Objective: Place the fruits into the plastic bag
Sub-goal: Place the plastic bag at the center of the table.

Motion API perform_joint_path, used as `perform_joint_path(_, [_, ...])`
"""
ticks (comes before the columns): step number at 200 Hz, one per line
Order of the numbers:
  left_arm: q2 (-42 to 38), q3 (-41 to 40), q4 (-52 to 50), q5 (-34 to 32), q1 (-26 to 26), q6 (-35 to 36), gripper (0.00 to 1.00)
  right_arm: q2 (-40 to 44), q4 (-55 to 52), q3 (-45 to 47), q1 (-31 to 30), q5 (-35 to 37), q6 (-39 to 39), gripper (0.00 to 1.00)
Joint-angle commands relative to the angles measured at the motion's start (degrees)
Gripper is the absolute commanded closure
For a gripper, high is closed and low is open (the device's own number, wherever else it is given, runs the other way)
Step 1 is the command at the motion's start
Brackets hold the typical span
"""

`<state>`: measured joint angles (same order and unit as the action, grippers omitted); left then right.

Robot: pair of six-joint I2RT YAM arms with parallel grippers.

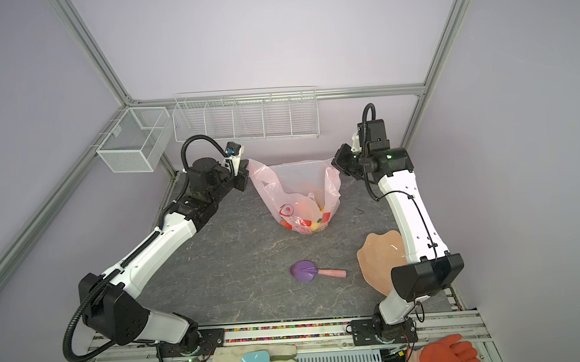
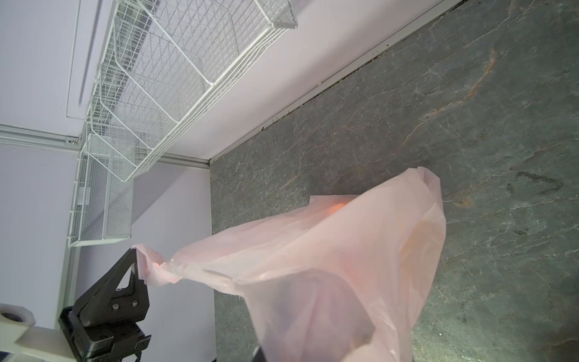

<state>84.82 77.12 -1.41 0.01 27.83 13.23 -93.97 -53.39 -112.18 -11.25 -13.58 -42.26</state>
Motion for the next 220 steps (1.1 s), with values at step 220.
perform_joint_path(220, [-1.03, 2.20, 0.65, 4.58, -7.39, -4.06, 1.00, -8.97, 6.06, -3.94, 1.16, -8.65, -7.38, 0.93])
